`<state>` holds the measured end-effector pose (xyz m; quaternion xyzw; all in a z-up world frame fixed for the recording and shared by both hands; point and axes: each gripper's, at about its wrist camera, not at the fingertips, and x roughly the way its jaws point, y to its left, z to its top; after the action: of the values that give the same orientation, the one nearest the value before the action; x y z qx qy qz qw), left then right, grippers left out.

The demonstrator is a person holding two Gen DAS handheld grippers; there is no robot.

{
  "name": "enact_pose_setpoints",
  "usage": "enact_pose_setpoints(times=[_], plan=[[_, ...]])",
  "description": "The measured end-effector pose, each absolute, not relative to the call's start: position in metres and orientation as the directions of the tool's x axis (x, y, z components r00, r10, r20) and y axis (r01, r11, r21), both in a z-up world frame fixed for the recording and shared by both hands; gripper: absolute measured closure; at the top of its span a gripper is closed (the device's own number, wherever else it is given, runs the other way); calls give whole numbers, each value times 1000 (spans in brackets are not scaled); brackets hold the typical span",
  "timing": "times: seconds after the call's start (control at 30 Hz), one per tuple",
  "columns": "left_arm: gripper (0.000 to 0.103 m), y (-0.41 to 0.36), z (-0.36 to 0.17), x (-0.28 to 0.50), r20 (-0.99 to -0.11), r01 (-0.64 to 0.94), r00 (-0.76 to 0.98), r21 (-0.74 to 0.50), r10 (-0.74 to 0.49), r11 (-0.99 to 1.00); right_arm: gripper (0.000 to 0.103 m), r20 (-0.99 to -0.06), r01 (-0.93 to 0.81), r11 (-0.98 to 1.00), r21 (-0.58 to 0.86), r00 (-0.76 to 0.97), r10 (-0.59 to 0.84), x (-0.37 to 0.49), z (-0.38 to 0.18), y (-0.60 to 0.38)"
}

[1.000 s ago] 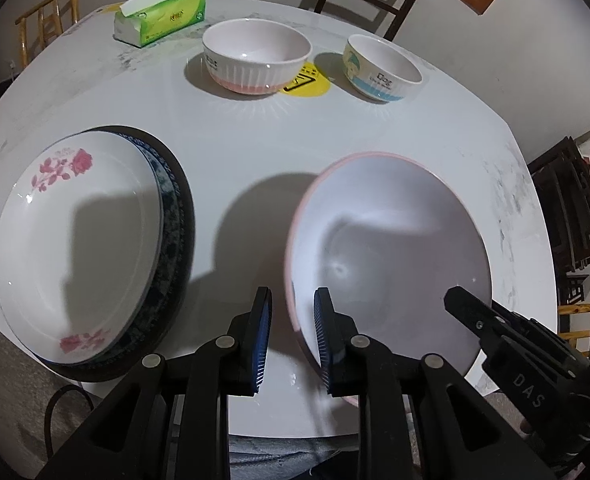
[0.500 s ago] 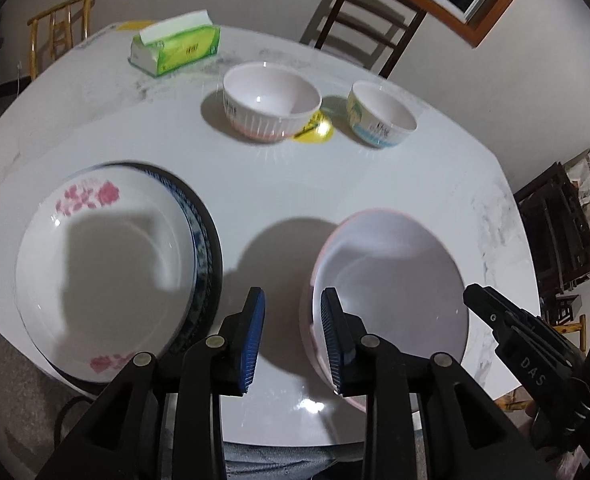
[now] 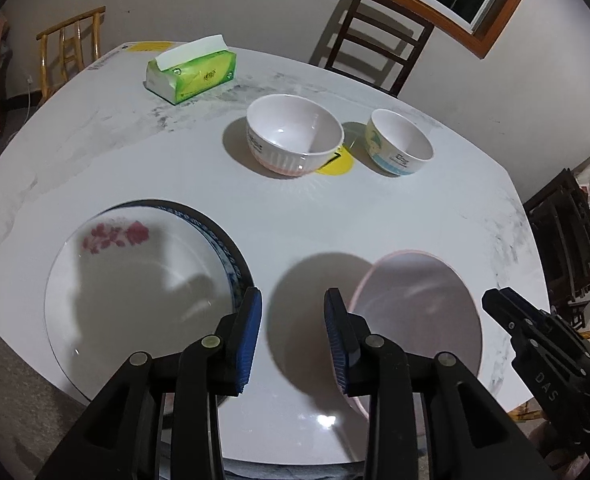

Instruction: Organize plates and bowls

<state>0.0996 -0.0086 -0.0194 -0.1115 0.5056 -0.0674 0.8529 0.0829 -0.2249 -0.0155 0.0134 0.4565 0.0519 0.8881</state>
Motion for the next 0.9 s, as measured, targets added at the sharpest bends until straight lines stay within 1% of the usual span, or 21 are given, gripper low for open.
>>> enact_pose_setpoints(times=[0.2, 0.4, 0.63, 0.9], plan=[[74, 6, -20, 116, -858, -21, 483, -211, -175, 977, 78, -826, -140, 987, 81, 545, 145, 101, -17, -204], [74, 25, -17, 138, -860, -59, 490, -198, -145, 978, 78, -840, -174, 978, 119, 508, 192, 127, -17, -190], [74, 38, -15, 167, -864, -87, 478, -229, -161, 970, 78, -838, -180, 963, 201, 477, 264, 164, -12, -175], [74, 42, -22, 207, -866, -104, 462, -266, -191, 958, 78, -834, -147, 961, 234, 479, 276, 206, -12, -163]])
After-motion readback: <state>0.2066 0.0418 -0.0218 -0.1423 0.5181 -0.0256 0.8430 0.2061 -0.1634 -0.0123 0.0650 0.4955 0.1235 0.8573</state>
